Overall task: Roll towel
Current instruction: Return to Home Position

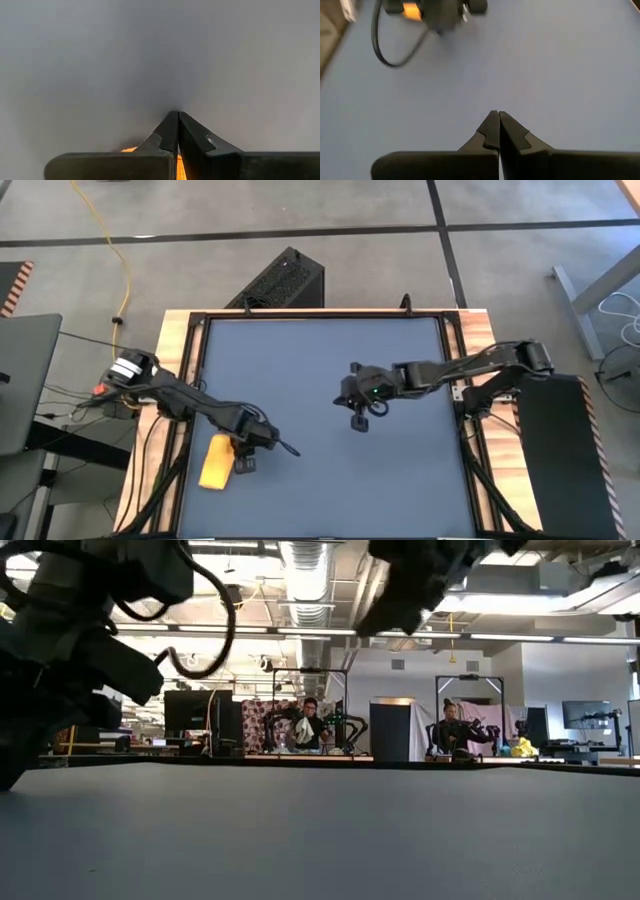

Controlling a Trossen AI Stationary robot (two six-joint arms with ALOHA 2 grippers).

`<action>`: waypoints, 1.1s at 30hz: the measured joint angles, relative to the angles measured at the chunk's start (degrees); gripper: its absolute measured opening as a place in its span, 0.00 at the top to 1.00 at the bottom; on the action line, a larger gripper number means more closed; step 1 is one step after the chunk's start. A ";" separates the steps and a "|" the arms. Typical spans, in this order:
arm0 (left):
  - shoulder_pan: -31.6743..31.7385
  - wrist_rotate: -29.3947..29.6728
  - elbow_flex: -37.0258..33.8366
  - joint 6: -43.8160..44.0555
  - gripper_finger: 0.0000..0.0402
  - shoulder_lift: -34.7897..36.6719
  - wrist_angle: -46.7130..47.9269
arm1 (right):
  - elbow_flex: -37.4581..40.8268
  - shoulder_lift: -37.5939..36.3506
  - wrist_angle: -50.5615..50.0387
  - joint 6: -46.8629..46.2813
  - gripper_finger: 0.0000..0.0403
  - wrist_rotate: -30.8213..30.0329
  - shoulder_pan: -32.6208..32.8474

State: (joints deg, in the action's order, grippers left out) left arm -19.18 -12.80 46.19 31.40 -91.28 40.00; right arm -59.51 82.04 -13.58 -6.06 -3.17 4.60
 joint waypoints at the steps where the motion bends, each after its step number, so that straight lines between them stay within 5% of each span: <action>1: 0.04 0.04 0.19 -0.61 1.00 -0.40 1.26 | 0.13 -0.37 -0.63 0.00 0.96 -0.20 0.15; 20: 0.30 3.25 0.16 -0.31 1.00 -0.51 17.13 | -0.11 -0.15 -0.95 0.02 0.96 0.01 0.19; 33: 5.10 10.85 8.74 -4.89 1.00 2.56 12.66 | -0.11 -2.53 -2.20 -0.09 0.96 0.10 0.28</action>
State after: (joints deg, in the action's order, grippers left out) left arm -14.08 -1.94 54.93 26.51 -88.72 52.65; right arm -59.61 79.50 -15.77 -6.15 -3.07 4.89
